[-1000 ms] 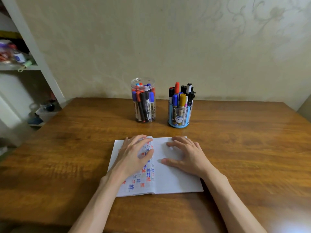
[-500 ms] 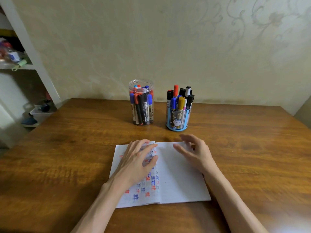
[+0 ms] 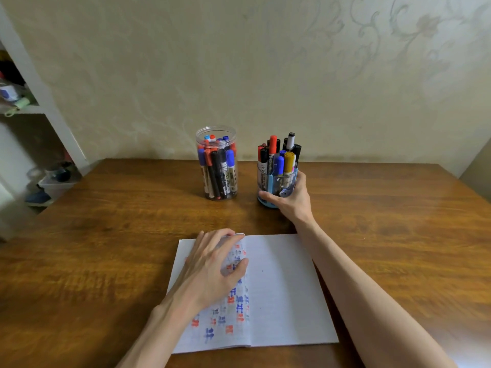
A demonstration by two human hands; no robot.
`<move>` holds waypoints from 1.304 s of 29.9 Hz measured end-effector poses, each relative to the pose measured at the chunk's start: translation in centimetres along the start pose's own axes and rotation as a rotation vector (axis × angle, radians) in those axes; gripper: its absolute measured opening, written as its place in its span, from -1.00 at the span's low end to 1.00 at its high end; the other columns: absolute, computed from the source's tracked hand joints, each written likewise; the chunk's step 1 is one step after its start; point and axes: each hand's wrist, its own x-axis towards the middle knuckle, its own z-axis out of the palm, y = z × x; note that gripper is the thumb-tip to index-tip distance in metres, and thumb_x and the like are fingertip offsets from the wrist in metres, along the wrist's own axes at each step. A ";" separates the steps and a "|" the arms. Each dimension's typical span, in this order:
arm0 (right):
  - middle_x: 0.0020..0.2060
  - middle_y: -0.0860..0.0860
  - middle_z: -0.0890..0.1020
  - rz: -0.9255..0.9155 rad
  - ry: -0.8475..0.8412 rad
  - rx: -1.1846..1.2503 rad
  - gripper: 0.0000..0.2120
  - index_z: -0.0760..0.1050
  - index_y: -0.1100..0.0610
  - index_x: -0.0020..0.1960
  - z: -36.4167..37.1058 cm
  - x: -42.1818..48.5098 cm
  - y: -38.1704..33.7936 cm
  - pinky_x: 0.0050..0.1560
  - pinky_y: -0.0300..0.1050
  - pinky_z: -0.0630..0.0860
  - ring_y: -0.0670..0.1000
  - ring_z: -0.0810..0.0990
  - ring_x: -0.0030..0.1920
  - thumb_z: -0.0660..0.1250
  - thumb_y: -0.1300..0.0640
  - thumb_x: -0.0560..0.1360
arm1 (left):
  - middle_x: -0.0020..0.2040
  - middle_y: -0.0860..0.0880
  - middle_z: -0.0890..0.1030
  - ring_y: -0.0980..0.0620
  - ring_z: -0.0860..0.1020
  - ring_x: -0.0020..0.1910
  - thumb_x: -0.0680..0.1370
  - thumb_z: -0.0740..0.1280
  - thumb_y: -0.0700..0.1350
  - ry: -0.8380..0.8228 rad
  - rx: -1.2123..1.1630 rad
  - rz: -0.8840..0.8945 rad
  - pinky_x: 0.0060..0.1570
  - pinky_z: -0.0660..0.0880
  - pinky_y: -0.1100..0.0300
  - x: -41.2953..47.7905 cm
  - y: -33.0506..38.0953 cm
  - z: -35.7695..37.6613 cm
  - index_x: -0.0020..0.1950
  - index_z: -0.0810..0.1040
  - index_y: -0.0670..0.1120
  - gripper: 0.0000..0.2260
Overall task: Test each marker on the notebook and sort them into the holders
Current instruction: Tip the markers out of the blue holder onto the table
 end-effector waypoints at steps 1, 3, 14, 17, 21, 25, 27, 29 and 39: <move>0.32 -0.02 0.53 -0.015 0.007 -0.002 0.01 0.21 0.10 0.56 -0.1 0.2 0.1 0.26 -0.16 0.53 -0.03 0.55 0.31 0.72 0.00 0.30 | 0.47 0.28 0.24 0.19 0.19 0.49 0.60 0.15 0.35 -0.001 0.002 0.005 0.54 0.14 0.07 0.1 0.1 -0.2 0.55 0.27 0.26 -0.47; 0.26 -0.06 0.51 -0.035 0.022 0.006 0.01 0.24 0.11 0.56 -0.3 0.2 0.3 0.27 -0.15 0.53 -0.07 0.53 0.26 0.73 0.03 0.29 | 0.47 0.29 0.21 0.20 0.17 0.48 0.59 0.16 0.37 -0.019 -0.017 0.001 0.53 0.22 0.06 0.3 0.1 -0.3 0.55 0.26 0.25 -0.45; 0.31 0.03 0.62 -0.216 -0.279 0.102 -0.06 0.39 -0.03 0.55 -6.3 -2.9 -1.1 0.21 0.02 0.67 0.01 0.67 0.26 0.75 0.20 0.27 | 0.57 0.16 0.32 0.23 0.39 0.47 0.48 0.46 0.25 0.242 -1.003 -0.096 0.28 0.41 0.36 5.3 3.5 -5.1 0.63 0.15 0.22 -0.20; 0.19 -0.06 0.68 -0.196 -0.396 0.117 -0.04 0.38 -0.05 0.57 -7.2 -3.5 -1.7 0.16 -0.02 0.69 0.00 0.71 0.19 0.73 0.26 0.28 | 0.60 0.03 0.31 0.13 0.46 0.44 0.32 0.53 0.39 0.292 -1.049 -0.114 0.26 0.49 0.32 7.2 2.8 -5.3 0.65 0.12 0.19 0.01; 0.19 0.08 0.62 -0.195 -0.463 0.088 0.00 0.35 -0.21 0.54 -7.3 -3.6 -1.7 0.18 0.10 0.69 0.07 0.72 0.16 0.74 0.22 0.26 | 0.52 0.02 0.43 0.29 0.54 0.30 0.21 0.47 0.52 0.244 -1.035 -0.100 0.05 0.50 0.47 8.0 1.8 -4.6 0.64 0.14 0.23 0.09; 0.18 0.09 0.69 -0.166 -0.479 0.184 0.00 0.33 -0.19 0.55 -6.3 -3.5 -1.8 0.17 0.20 0.69 0.14 0.73 0.17 0.72 0.27 0.27 | 0.41 0.07 0.54 0.20 0.57 0.30 0.25 0.37 0.59 0.240 -0.973 -0.137 0.10 0.53 0.37 8.1 1.1 -3.4 0.61 0.19 0.29 -0.01; 0.19 0.09 0.70 -0.137 -0.434 0.249 0.00 0.32 -0.21 0.55 -5.9 -3.2 -1.8 0.16 0.23 0.69 0.16 0.72 0.20 0.73 0.18 0.27 | 0.42 0.07 0.54 0.15 0.58 0.31 0.35 0.41 0.49 0.239 -1.011 -0.174 0.21 0.54 0.25 8.0 0.7 -2.6 0.59 0.24 0.28 -0.14; 0.23 0.14 0.67 -0.106 -0.368 0.322 -0.01 0.32 -0.22 0.55 -5.5 -2.9 -2.0 0.16 0.26 0.68 0.18 0.70 0.23 0.72 0.07 0.25 | 0.33 0.11 0.60 0.14 0.61 0.26 0.47 0.40 0.35 0.229 -1.057 -0.217 0.31 0.54 0.05 7.8 0.5 -1.9 0.58 0.28 0.20 -0.27; 0.28 0.07 0.64 -0.099 -0.283 0.426 -0.20 0.47 -0.23 0.48 -4.1 -0.4 -4.1 0.25 0.26 0.64 0.16 0.65 0.31 0.67 -0.07 0.29 | 0.08 0.17 0.72 0.19 0.65 0.15 0.69 0.18 0.17 0.333 -1.077 -0.380 0.22 0.57 0.12 8.1 -0.1 -2.1 0.23 0.61 0.12 -0.73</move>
